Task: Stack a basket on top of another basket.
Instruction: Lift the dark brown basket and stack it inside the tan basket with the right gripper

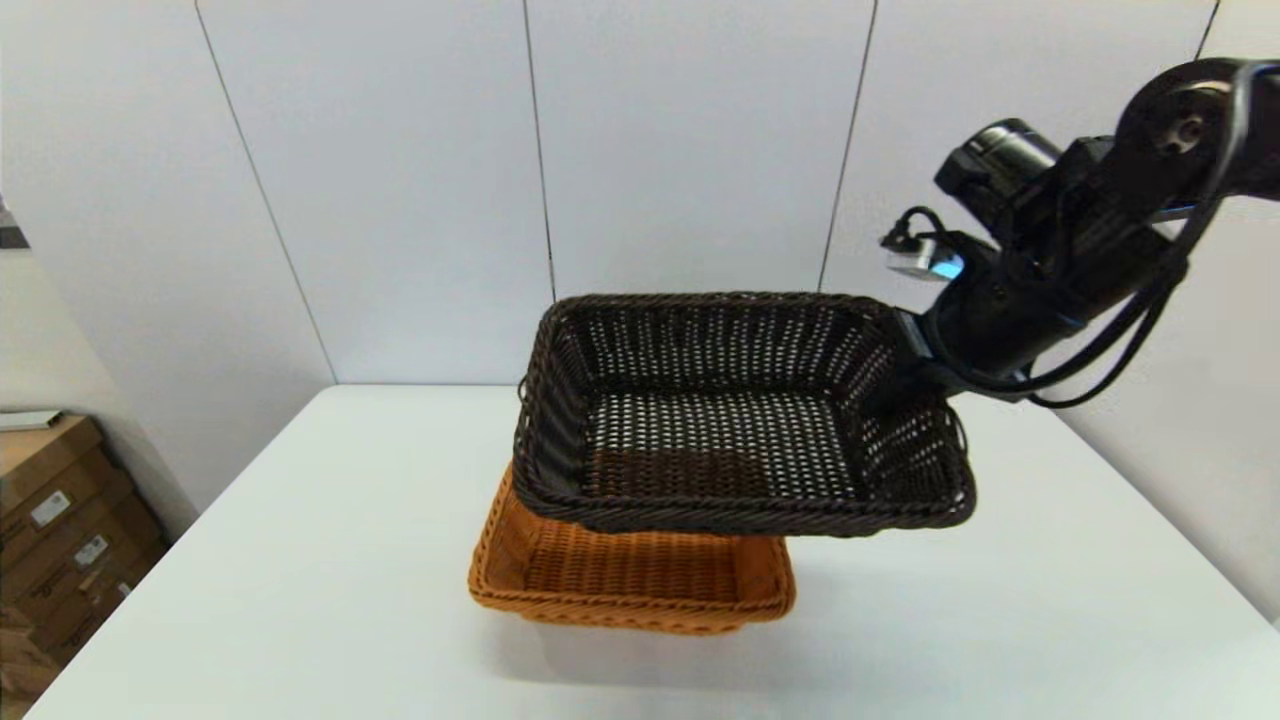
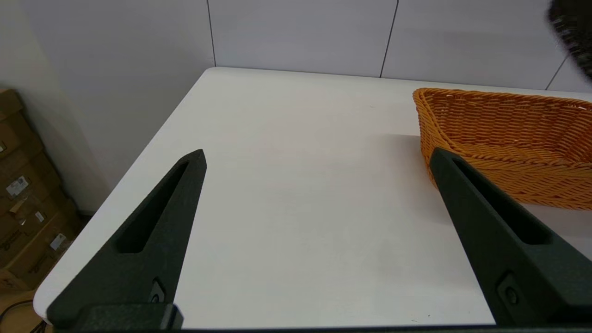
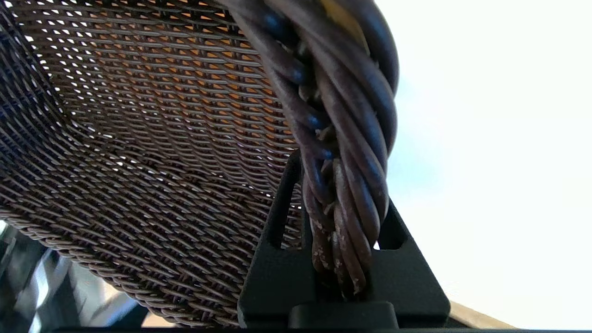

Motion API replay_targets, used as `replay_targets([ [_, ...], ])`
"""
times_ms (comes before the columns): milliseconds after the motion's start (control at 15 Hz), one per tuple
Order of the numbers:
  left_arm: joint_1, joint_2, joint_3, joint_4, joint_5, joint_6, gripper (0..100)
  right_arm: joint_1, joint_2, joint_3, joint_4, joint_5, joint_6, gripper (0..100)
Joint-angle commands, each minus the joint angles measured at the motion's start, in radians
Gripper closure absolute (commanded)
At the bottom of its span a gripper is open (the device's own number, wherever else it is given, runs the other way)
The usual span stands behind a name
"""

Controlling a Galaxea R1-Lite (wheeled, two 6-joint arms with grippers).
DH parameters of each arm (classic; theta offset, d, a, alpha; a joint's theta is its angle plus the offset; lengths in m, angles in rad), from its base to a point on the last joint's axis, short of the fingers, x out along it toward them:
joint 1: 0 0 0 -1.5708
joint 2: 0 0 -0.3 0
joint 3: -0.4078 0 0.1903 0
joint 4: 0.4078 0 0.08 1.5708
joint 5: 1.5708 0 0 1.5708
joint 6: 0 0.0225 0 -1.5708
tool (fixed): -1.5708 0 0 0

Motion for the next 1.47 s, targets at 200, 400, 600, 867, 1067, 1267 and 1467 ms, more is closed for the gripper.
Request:
replay_targets([
  [200,0.0,0.0,0.0,0.0,0.001,0.0,0,0.142,0.103,-0.001,-0.053,-0.091,0.142,100],
  [400,-0.002,0.0,0.0,0.0,0.001,-0.001,0,0.177,0.121,-0.001,-0.097,-0.087,0.201,100],
  [600,0.0,0.0,0.0,0.0,0.001,-0.001,0,0.208,0.157,-0.001,-0.097,-0.08,0.238,100],
  [867,0.0,0.0,0.0,0.0,0.001,0.0,0,0.222,0.177,-0.001,-0.099,-0.028,0.244,100],
  [1067,0.0,0.0,0.0,0.0,0.001,-0.001,0,0.222,0.19,-0.001,-0.126,-0.024,0.244,100],
  [1267,0.0,0.0,0.0,0.0,0.001,-0.001,0,0.22,0.195,-0.001,-0.174,-0.024,0.242,100],
  [1467,0.0,0.0,0.0,0.0,0.001,-0.001,0,0.219,0.21,-0.001,-0.192,-0.022,0.233,100],
])
